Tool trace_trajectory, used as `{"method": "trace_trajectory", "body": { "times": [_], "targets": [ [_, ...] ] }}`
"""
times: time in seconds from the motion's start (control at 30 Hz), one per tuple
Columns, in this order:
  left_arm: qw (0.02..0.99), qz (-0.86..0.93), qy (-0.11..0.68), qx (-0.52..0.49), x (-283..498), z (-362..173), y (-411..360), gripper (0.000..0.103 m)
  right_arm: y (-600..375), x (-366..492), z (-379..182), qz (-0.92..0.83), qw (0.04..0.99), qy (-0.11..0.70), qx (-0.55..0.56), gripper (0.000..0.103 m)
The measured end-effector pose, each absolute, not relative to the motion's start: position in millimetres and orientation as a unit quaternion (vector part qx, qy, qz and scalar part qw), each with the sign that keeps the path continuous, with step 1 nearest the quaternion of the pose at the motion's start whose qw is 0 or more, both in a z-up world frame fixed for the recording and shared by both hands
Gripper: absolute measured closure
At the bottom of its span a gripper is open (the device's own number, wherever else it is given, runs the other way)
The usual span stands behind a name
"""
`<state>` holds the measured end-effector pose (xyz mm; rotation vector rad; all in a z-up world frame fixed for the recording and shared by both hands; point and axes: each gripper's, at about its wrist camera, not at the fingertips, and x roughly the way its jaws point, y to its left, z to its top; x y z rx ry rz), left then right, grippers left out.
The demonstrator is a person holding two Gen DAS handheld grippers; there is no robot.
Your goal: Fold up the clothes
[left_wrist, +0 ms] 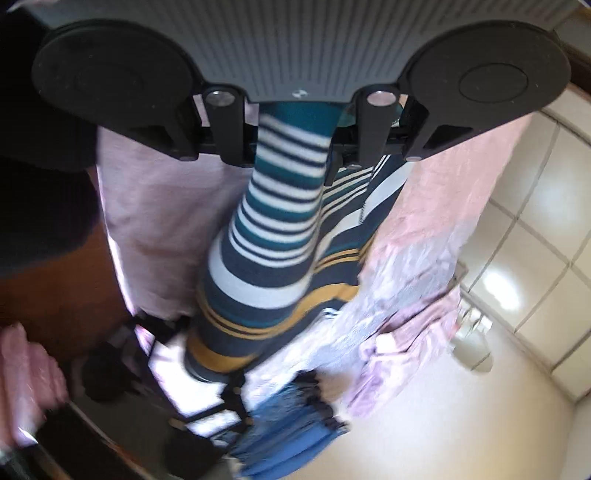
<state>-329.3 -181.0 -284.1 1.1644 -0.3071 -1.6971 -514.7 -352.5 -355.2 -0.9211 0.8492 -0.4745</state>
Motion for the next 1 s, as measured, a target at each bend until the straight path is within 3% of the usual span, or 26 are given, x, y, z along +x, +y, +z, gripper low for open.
{"method": "trace_trajectory", "body": {
  "times": [0.17, 0.43, 0.67, 0.9, 0.97, 1.0],
  "targets": [
    [0.487, -0.658, -0.196, 0.541, -342, -341, -156, 0.08, -351, -515, -377, -0.209, 0.783, 0.422, -0.405, 0.05],
    [0.502, -0.681, -0.109, 0.522, -297, -302, -123, 0.078, -360, -523, -364, -0.206, 0.781, 0.429, -0.405, 0.04],
    [0.571, -0.68, -0.035, 0.458, -247, -249, -115, 0.079, -372, -543, -309, -0.282, 0.851, 0.378, -0.232, 0.04],
    [0.584, -0.715, 0.003, 0.384, -244, -214, -190, 0.079, -374, -543, -259, -0.256, 0.92, 0.291, -0.053, 0.041],
    [0.574, -0.731, 0.016, 0.368, -248, -214, -219, 0.079, -381, -545, -250, -0.241, 0.927, 0.285, -0.023, 0.051],
    [0.569, -0.739, 0.026, 0.361, -249, -215, -235, 0.079, -393, -537, -240, -0.234, 0.928, 0.288, -0.008, 0.062]
  ]
}}
